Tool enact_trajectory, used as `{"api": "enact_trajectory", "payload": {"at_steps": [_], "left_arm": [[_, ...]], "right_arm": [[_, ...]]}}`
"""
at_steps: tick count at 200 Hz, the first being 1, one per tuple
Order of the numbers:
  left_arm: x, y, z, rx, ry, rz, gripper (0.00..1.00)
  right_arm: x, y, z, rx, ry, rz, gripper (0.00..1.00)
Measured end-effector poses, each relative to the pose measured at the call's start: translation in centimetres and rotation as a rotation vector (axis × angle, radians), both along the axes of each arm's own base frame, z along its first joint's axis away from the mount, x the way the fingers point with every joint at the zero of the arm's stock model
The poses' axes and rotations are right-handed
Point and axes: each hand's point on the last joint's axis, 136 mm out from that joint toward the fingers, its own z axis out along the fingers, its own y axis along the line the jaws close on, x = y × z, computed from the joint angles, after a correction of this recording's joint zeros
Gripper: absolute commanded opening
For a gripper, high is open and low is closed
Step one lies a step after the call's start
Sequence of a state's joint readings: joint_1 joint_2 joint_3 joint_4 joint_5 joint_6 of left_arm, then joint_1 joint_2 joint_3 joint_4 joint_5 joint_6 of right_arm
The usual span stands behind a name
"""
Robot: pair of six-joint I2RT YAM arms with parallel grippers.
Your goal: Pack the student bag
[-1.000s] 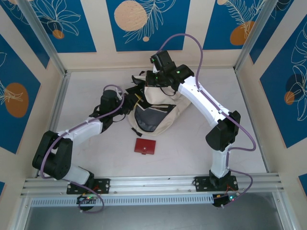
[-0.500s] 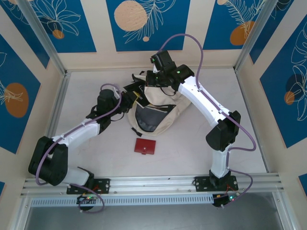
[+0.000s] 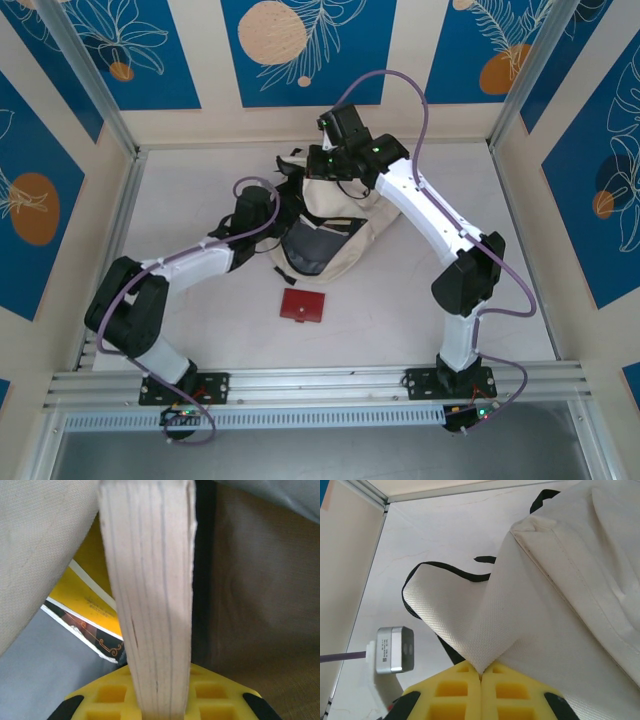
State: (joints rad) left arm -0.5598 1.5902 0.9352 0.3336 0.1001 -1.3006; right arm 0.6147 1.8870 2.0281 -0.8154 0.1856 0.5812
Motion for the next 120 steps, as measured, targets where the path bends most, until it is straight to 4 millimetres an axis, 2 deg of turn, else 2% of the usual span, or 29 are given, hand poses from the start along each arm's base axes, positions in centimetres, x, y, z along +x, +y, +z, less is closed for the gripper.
{"api": "enact_trajectory", "payload": {"at_steps": [27, 72, 120], "left_arm": [[1.1, -0.9, -0.6, 0.028, -0.003, 0.037, 0.05], [3.9, -2.4, -3.1, 0.056, 0.026, 0.085, 0.09], [6.0, -4.8, -3.4, 0.019, 0.022, 0.135, 0.18]], "right_arm": [[0.1, -0.3, 0.3, 0.043, 0.018, 0.005, 0.0], [0.5, -0.6, 0.4, 0.096, 0.041, 0.008, 0.0], [0.4, -0.5, 0.1, 0.12, 0.064, 0.01, 0.0]]}}
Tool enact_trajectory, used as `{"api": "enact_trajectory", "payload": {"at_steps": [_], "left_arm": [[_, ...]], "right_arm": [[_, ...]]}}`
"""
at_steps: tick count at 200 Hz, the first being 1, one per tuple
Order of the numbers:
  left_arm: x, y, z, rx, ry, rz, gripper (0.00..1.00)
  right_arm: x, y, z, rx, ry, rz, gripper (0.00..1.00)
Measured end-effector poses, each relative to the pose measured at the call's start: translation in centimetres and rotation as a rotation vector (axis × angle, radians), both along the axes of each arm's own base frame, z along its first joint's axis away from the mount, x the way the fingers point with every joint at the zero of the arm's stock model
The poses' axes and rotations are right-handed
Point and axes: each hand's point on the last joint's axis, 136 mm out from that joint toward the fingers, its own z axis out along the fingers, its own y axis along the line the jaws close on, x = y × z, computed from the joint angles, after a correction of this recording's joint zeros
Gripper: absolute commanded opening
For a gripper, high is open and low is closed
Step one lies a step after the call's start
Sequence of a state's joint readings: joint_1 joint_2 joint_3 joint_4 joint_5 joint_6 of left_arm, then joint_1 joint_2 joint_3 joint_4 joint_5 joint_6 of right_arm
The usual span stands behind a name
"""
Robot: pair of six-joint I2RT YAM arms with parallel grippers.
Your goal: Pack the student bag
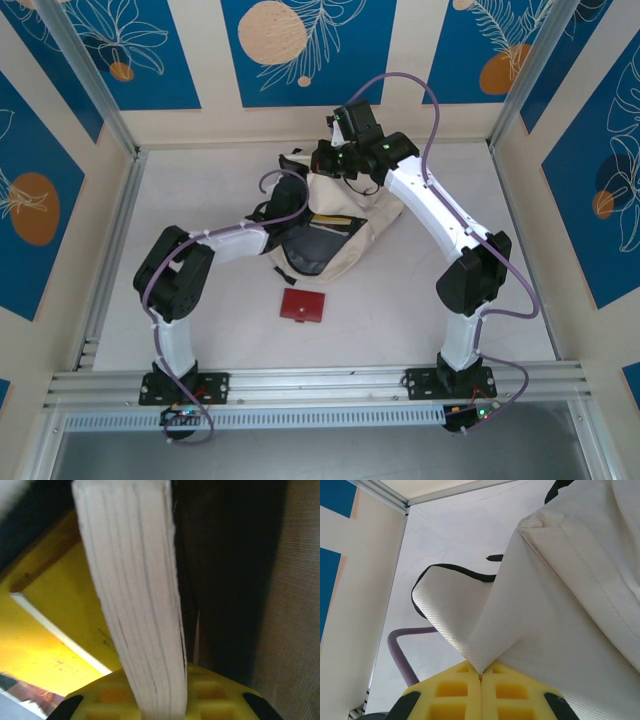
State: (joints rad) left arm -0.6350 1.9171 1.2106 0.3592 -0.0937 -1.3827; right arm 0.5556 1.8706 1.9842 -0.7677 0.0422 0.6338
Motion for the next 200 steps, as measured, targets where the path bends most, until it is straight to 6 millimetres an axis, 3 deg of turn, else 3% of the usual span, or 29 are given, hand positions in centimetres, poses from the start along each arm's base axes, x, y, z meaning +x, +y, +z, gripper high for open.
{"api": "enact_trajectory", "payload": {"at_steps": [33, 64, 99, 160, 200], "left_arm": [[1.4, -1.5, -0.9, -0.041, 0.027, 0.025, 0.43], [1.1, -1.2, -1.4, -0.066, 0.043, 0.046, 0.6], [-1.9, 0.9, -1.7, -0.079, 0.09, 0.065, 0.69], [-7.8, 5.0, 3.6, -0.113, 0.079, 0.059, 0.77], [-11.2, 8.4, 5.8, -0.052, 0.083, 0.047, 0.8]], "right_arm": [[0.2, -0.4, -0.1, 0.011, 0.008, -0.02, 0.0], [0.2, -1.0, 0.0, 0.017, 0.011, -0.036, 0.0], [0.0, -1.3, -0.2, 0.017, 0.018, -0.044, 0.0], [0.1, -1.5, -1.1, 0.01, 0.027, -0.048, 0.0], [-1.4, -1.2, -4.4, -0.018, 0.1, -0.02, 0.0]]}}
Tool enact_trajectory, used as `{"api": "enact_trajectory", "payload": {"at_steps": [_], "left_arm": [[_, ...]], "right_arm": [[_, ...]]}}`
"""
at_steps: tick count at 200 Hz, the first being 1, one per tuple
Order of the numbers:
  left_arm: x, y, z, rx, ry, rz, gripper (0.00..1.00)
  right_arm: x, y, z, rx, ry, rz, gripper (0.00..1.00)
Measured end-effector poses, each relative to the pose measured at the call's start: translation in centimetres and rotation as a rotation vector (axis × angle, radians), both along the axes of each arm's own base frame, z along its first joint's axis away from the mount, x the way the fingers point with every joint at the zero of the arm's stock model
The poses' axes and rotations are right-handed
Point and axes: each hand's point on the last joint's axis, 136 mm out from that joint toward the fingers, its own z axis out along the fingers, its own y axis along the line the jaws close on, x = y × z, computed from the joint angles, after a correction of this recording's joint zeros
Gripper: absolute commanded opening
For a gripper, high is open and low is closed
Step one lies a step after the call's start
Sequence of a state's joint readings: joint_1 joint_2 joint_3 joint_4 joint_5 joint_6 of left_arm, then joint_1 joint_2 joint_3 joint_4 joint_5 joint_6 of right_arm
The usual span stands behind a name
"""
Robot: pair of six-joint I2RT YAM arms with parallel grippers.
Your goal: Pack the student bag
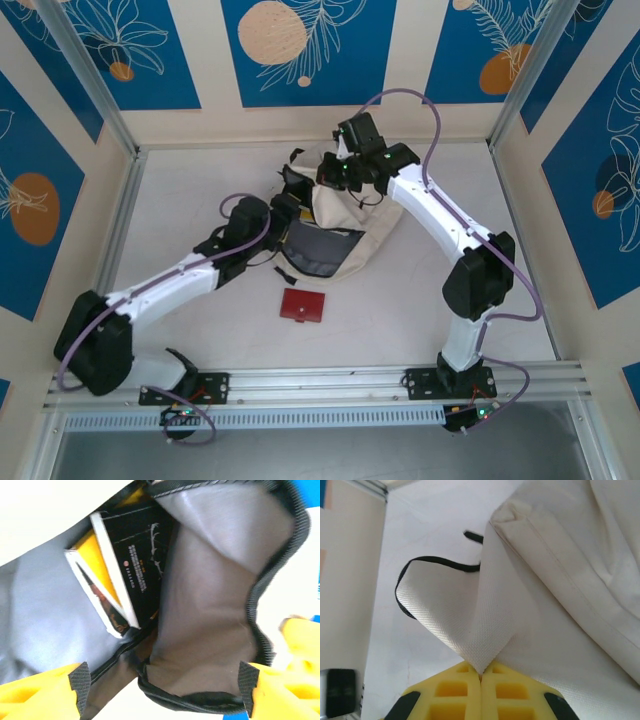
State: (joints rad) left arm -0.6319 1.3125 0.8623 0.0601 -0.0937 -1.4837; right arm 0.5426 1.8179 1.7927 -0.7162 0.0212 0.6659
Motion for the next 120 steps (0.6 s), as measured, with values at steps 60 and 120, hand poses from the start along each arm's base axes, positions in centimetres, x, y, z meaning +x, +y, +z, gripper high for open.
{"api": "enact_trajectory", "payload": {"at_steps": [60, 120], "left_arm": [[-0.7, 7.1, -1.7, 0.244, 0.045, -0.01, 0.87], [2.6, 9.3, -0.1, 0.477, -0.023, -0.162, 0.97]], "right_arm": [[-6.6, -0.8, -7.6, -0.074, 0.186, 0.084, 0.0], [-9.6, -5.3, -9.3, -0.147, 0.214, -0.031, 0.69]]}}
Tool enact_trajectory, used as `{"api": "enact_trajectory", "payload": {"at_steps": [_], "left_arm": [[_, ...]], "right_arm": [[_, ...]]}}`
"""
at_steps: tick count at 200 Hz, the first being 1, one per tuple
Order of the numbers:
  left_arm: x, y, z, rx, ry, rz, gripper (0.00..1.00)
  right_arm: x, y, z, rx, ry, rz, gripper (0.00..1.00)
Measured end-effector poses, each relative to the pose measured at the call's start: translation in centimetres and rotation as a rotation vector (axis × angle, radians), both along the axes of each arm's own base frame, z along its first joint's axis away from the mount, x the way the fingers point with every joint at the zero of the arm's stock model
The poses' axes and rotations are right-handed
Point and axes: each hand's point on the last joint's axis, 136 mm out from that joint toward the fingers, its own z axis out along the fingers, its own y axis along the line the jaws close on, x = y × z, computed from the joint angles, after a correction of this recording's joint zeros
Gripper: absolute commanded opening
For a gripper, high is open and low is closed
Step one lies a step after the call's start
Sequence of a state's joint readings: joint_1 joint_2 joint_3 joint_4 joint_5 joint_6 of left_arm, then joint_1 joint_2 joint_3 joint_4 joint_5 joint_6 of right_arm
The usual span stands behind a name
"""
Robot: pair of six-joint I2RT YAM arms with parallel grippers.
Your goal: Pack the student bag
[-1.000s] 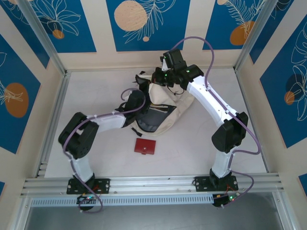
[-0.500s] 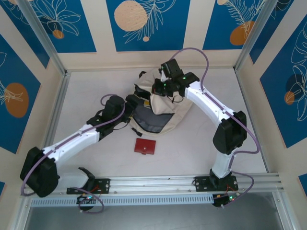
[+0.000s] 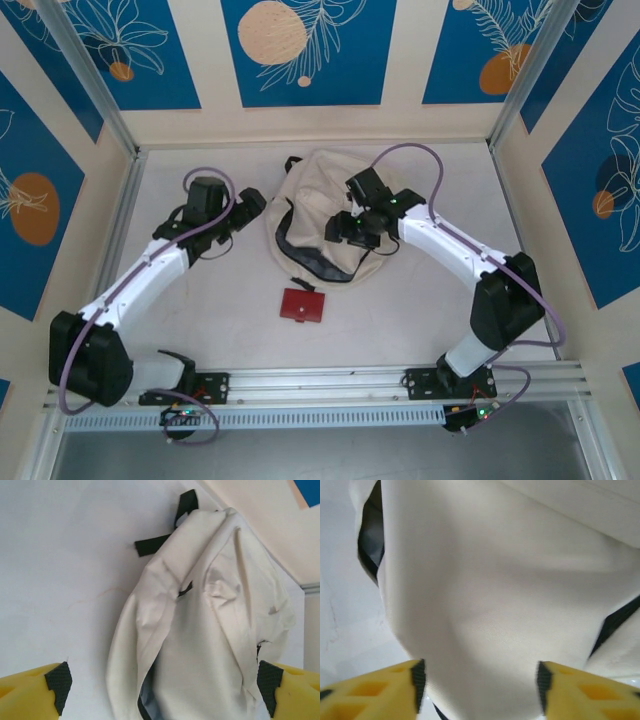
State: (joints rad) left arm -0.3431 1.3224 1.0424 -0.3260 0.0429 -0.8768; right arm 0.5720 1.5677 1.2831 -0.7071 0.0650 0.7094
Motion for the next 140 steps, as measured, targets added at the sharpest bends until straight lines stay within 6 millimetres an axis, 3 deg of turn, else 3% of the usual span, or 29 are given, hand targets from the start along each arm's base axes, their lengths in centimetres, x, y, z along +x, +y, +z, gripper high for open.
{"api": "enact_trajectory", "payload": {"at_steps": [23, 69, 117, 140], "left_arm": [[1.8, -2.1, 0.1, 0.044, -0.017, -0.146, 0.94], [5.1, -6.0, -2.3, 0.066, 0.005, -0.369, 0.82], [11.3, -10.7, -4.4, 0.065, 0.002, -0.489, 0.73], [13.0, -13.0, -6.0, 0.075, 0.018, -0.534, 0.71]], "right_arm": [[0.0, -1.2, -1.0, 0.006, 0.013, -0.079, 0.7], [0.7, -3.5, -4.0, 0.007, 0.079, -0.24, 0.7], [1.9, -3.8, -6.0, 0.054, 0.116, -0.327, 0.69], [2.6, -3.7, -6.8, 0.079, 0.135, -0.348, 0.67]]}}
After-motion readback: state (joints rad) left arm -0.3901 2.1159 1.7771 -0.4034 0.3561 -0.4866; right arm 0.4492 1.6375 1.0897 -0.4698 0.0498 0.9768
